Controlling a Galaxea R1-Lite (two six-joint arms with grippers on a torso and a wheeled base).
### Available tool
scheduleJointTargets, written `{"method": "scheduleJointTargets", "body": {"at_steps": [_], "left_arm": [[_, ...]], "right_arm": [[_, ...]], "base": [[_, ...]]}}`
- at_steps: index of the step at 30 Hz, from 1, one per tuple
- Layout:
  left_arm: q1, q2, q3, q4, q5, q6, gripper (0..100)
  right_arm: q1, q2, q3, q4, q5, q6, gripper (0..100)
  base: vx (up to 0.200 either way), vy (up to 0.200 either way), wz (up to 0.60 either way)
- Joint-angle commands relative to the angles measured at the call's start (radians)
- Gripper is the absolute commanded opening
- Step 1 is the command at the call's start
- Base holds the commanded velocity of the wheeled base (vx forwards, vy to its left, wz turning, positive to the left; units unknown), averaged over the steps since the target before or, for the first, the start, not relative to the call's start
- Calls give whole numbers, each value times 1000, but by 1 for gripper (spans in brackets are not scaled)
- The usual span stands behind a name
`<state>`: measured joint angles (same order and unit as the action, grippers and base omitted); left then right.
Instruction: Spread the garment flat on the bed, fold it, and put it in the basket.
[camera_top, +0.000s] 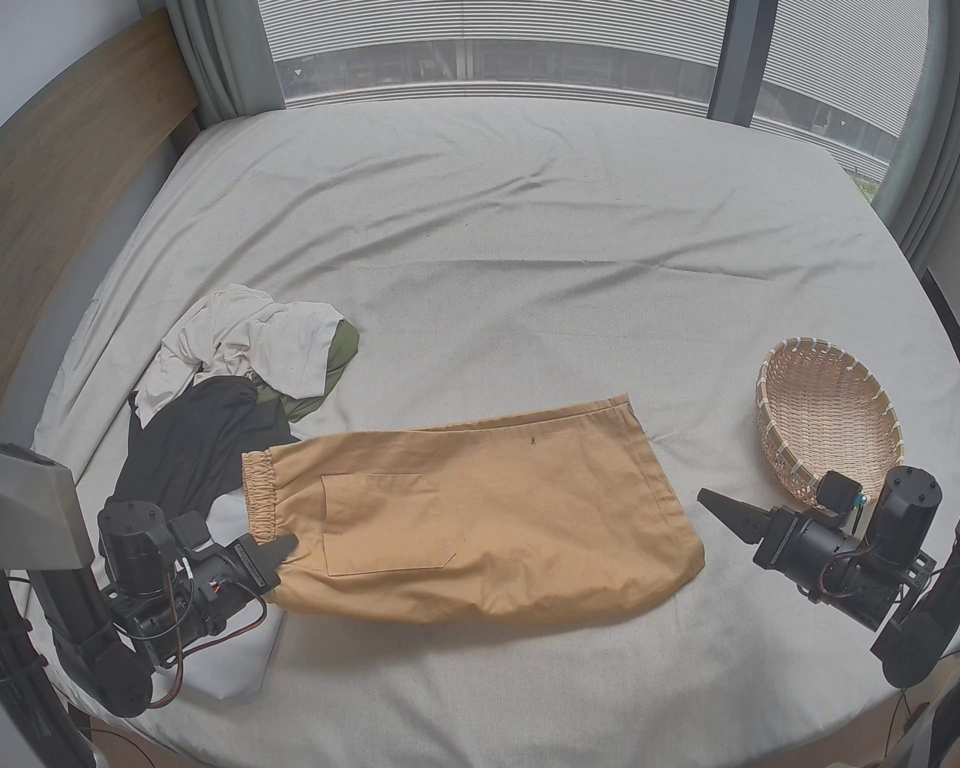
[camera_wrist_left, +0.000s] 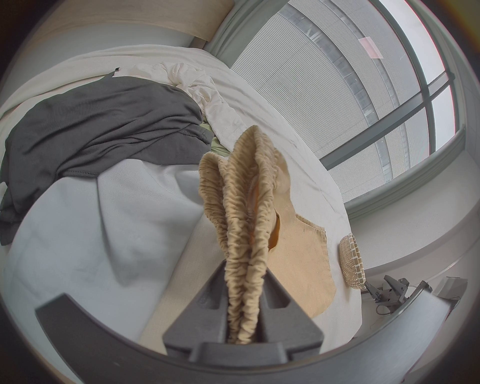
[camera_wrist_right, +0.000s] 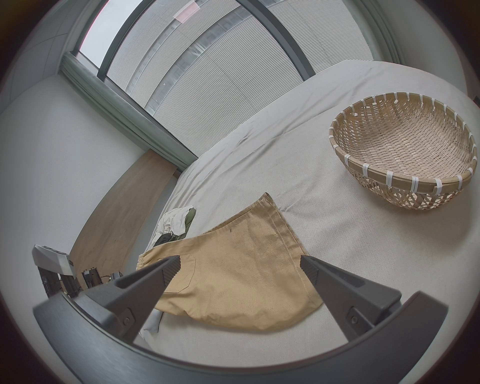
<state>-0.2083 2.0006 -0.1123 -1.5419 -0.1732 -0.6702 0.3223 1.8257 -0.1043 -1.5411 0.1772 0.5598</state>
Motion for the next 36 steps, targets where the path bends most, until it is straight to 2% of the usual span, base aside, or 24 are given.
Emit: {"method": "scheduleJointTargets", "body": {"at_steps": [1, 8, 16, 18, 26, 30, 36], "left_arm": [[-2, -17, 0, -3, 0, 1, 0], [-114, -57, -86, -4, -3, -5, 0], [-243, -52, -250, -4, -3, -28, 0], [-301, -31, -290, -4, -5, -40, 0], [-385, 64, -395, -4, -6, -40, 0], [-444, 136, -477, -4, -6, -40, 0], [-487, 208, -566, -1, -15, -42, 0]], "right_arm": [[11, 6, 0, -1, 1, 5, 100], [14, 4, -3, -1, 1, 19, 100], [0, -6, -2, -1, 2, 49, 100], [-5, -6, 0, -1, 2, 52, 100], [-3, -6, -15, -2, 1, 78, 100], [-2, -5, -34, -2, 1, 127, 100], [-3, -6, -37, -2, 1, 134, 100]], "base": [[0, 0, 0], [0, 0, 0], [0, 0, 0], [0, 0, 0], [0, 0, 0], [0, 0, 0], [0, 0, 0]]}}
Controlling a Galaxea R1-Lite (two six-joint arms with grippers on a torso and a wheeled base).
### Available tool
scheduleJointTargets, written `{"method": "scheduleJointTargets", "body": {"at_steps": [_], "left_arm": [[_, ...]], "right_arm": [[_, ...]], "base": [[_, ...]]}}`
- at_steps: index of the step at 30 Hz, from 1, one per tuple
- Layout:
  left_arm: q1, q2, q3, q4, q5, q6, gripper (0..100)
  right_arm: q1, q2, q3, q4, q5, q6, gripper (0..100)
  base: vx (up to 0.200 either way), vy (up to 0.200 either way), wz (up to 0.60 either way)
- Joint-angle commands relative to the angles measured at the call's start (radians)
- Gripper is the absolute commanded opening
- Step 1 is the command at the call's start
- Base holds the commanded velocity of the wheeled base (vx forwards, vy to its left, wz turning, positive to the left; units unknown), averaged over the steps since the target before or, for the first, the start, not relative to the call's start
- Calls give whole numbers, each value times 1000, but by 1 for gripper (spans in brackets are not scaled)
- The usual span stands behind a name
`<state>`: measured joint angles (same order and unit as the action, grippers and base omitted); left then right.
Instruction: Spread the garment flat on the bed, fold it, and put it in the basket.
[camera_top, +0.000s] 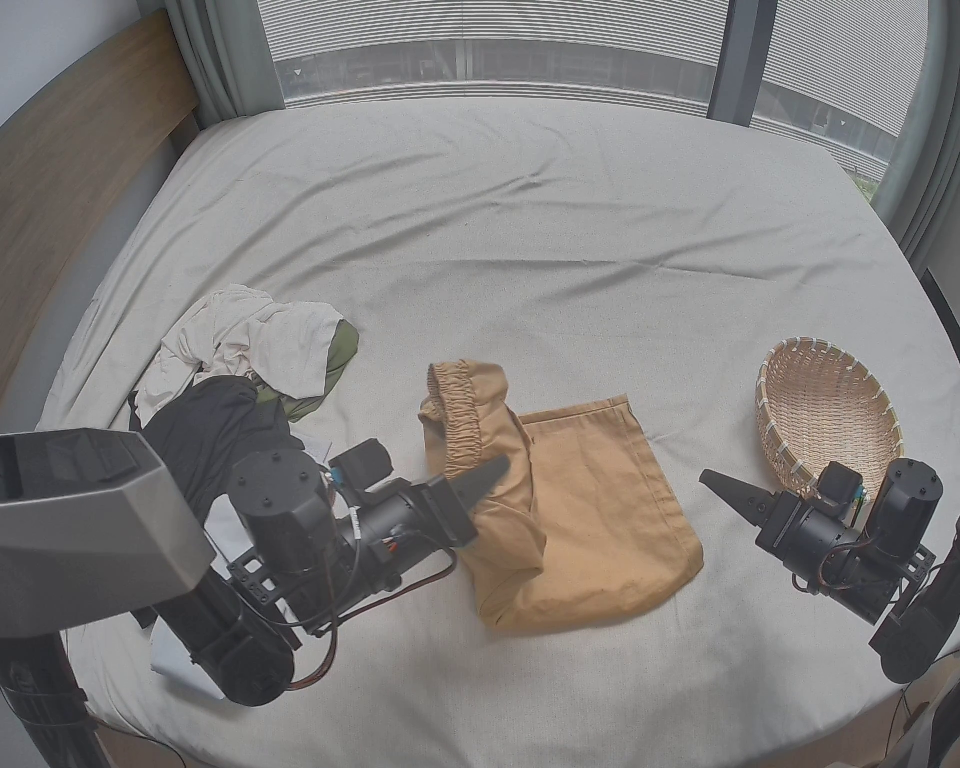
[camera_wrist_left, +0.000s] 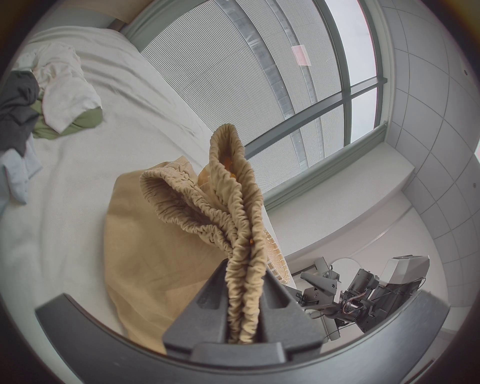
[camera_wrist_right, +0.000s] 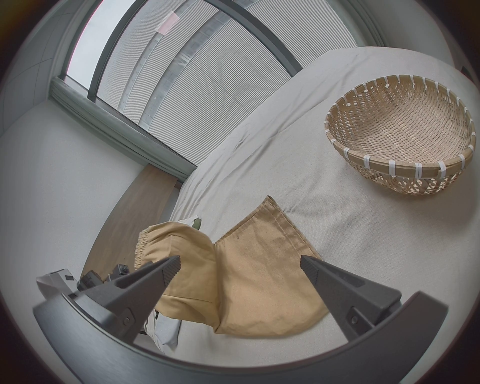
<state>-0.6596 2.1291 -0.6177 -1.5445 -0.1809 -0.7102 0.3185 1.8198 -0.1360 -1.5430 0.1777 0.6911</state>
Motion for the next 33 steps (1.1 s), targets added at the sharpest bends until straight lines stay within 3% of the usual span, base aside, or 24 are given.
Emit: {"method": "scheduleJointTargets", "body": {"at_steps": [1, 20, 21, 33], "left_arm": [[-41, 89, -74, 4, -12, -2, 0], [-52, 183, -175, 23, -46, 2, 0], [-51, 183, -175, 23, -46, 2, 100], [-18, 172, -172, 44, -22, 9, 100]], "right_arm": [[4, 1, -5, 0, 0, 4, 100], [4, 1, -5, -2, 0, 5, 100], [4, 0, -5, -2, 0, 4, 100], [2, -10, 10, 0, 0, 4, 100]], "base": [[0, 0, 0], [0, 0, 0], [0, 0, 0], [0, 0, 0]]}}
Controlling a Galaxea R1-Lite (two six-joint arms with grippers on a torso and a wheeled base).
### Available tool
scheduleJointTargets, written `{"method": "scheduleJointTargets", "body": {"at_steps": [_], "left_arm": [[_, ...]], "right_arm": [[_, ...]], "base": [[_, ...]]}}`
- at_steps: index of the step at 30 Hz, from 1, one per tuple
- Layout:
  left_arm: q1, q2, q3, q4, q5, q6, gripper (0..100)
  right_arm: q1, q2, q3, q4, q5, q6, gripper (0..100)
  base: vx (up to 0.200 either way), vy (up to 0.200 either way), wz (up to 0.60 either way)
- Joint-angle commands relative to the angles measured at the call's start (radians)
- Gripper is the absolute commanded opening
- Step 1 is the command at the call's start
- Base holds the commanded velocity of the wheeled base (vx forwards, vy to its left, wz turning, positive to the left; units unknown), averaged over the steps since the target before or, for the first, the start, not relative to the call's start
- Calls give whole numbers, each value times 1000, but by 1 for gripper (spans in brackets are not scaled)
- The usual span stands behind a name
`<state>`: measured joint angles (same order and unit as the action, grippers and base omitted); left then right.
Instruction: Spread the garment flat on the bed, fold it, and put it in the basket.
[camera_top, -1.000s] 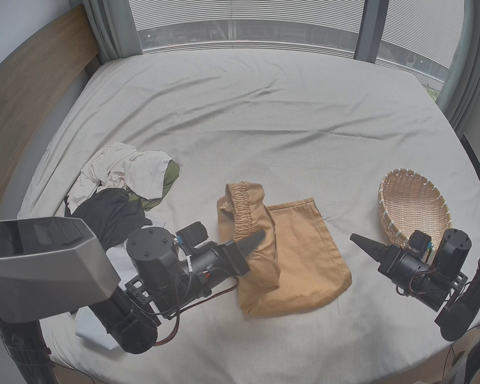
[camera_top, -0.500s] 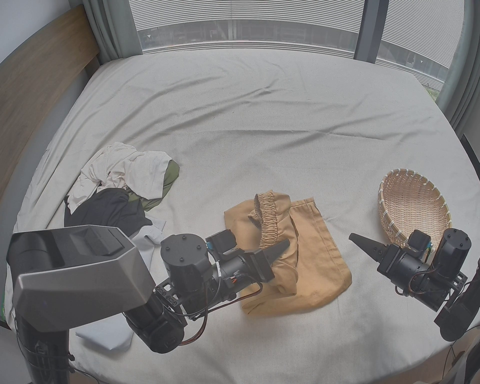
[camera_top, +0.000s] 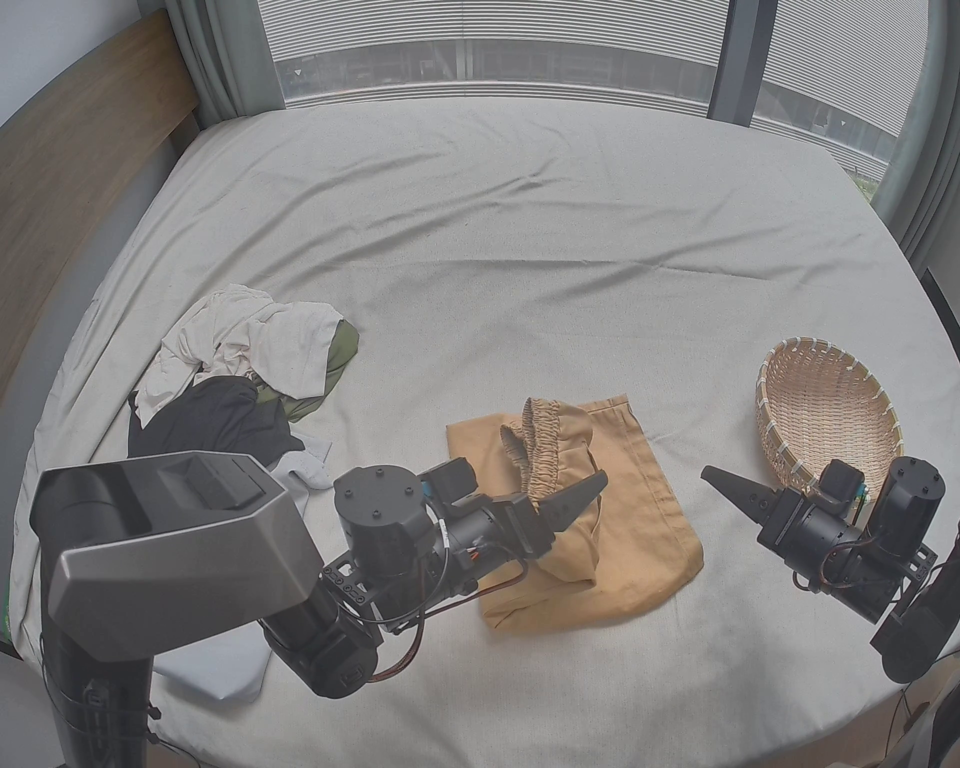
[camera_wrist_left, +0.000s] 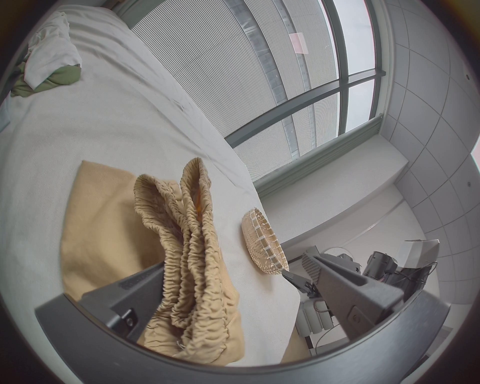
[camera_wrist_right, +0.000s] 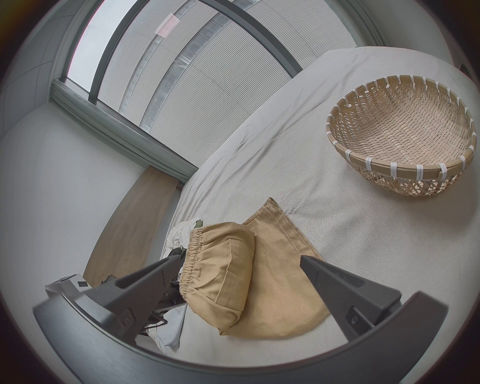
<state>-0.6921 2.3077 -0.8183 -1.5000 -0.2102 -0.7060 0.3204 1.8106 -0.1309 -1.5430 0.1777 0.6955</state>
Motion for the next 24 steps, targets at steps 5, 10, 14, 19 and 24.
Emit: {"method": "scheduleJointTargets", "body": {"at_steps": [5, 10, 14, 19, 24], "left_arm": [[-29, -47, 48, 37, 11, 34, 100], [-61, -37, -9, 73, 9, 37, 100], [-60, -40, -2, 66, 9, 36, 100], [-47, -45, 14, 61, 14, 36, 100], [-44, -60, 70, 32, 22, 37, 100]], "right_arm": [[6, -1, 5, 0, 0, 1, 100], [8, -2, 28, 0, 0, 19, 100], [3, -1, 33, 0, 2, 21, 100], [3, 3, 34, 1, 2, 21, 100], [-7, 13, 60, 1, 2, 21, 100]], "base": [[0, 0, 0], [0, 0, 0], [0, 0, 0], [0, 0, 0], [0, 0, 0]]}}
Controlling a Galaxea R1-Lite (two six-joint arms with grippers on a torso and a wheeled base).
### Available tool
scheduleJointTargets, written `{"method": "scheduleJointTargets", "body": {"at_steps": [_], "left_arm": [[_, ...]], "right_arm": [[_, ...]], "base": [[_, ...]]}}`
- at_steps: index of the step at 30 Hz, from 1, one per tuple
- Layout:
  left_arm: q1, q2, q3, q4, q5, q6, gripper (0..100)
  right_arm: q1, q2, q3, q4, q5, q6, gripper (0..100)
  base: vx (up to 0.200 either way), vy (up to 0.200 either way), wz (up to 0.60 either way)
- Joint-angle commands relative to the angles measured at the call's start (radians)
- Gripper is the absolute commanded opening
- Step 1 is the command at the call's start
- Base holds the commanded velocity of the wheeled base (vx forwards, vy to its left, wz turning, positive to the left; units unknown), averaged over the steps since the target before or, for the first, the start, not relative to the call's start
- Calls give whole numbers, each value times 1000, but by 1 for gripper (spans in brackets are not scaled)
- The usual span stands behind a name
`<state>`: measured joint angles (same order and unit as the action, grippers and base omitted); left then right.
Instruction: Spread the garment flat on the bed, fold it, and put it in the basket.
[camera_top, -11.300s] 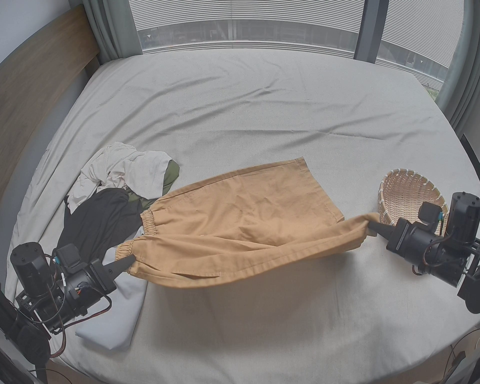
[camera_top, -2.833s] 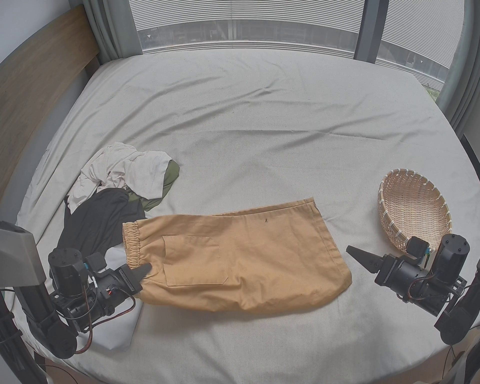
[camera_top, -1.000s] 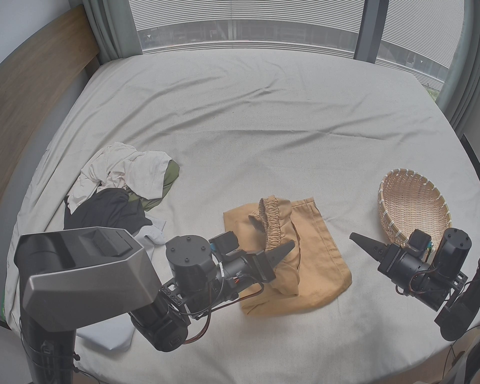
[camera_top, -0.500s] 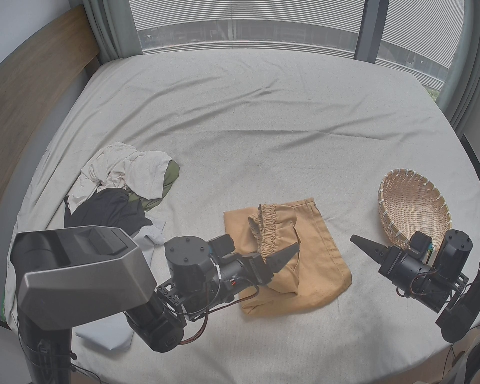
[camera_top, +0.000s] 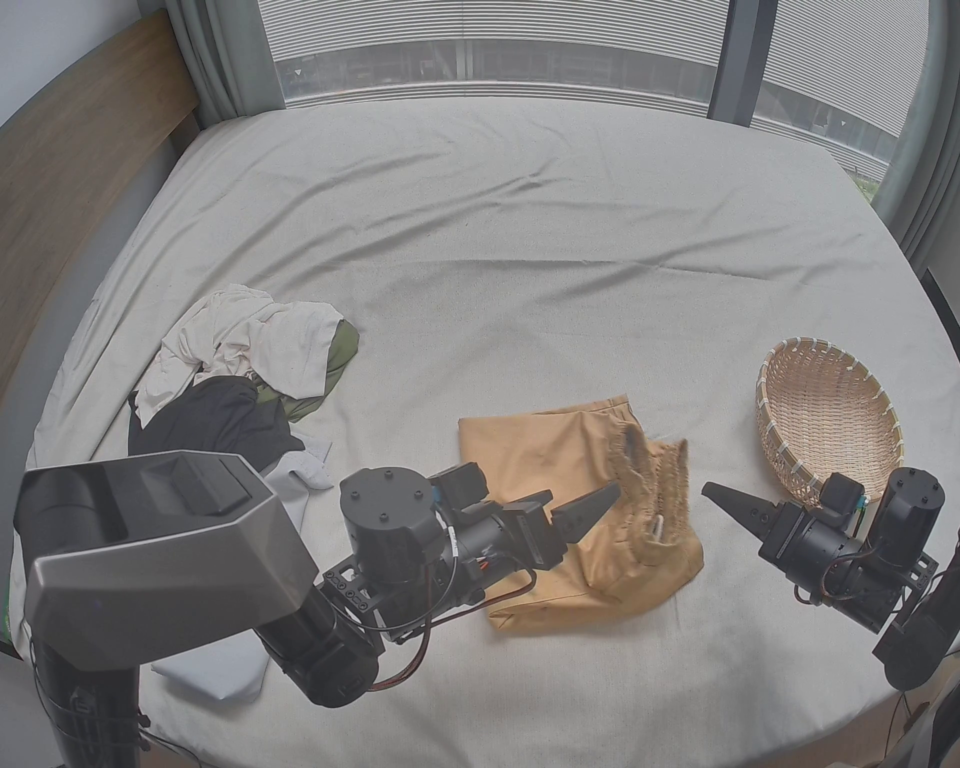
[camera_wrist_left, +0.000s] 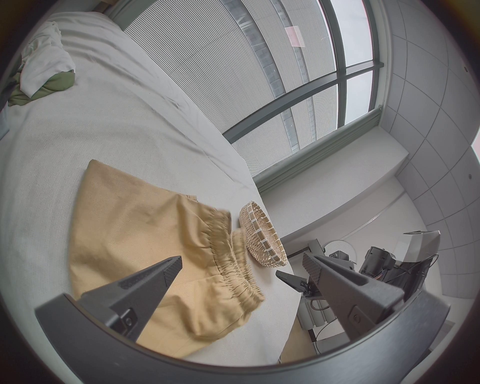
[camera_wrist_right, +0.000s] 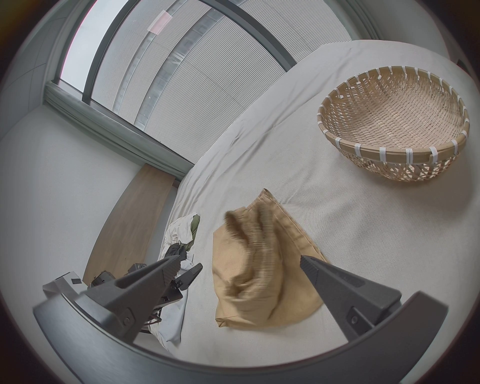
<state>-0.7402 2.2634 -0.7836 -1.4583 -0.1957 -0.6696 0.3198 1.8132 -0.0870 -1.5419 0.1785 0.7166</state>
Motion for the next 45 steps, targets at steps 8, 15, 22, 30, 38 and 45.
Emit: {"method": "scheduleJointTargets", "body": {"at_steps": [8, 15, 22, 30, 38, 45], "left_arm": [[90, -88, 211, -37, 39, 54, 100], [199, -294, 486, -85, 36, 71, 100], [268, -400, 666, -85, 33, 85, 100], [320, -438, 784, -85, 42, 183, 100], [323, -475, 784, -88, 53, 186, 100], [329, -473, 784, -88, 55, 186, 100]], "right_arm": [[-13, 43, 33, 2, 2, -3, 100], [16, 89, 58, 2, -1, -5, 100], [28, 138, 67, 2, -8, -8, 100], [51, 245, 55, 0, -34, -28, 100], [44, 348, -3, -1, -39, -26, 100], [44, 425, -63, -3, -39, -26, 100]], "base": [[0, 0, 0], [0, 0, 0], [0, 0, 0], [0, 0, 0], [0, 0, 0], [0, 0, 0]]}}
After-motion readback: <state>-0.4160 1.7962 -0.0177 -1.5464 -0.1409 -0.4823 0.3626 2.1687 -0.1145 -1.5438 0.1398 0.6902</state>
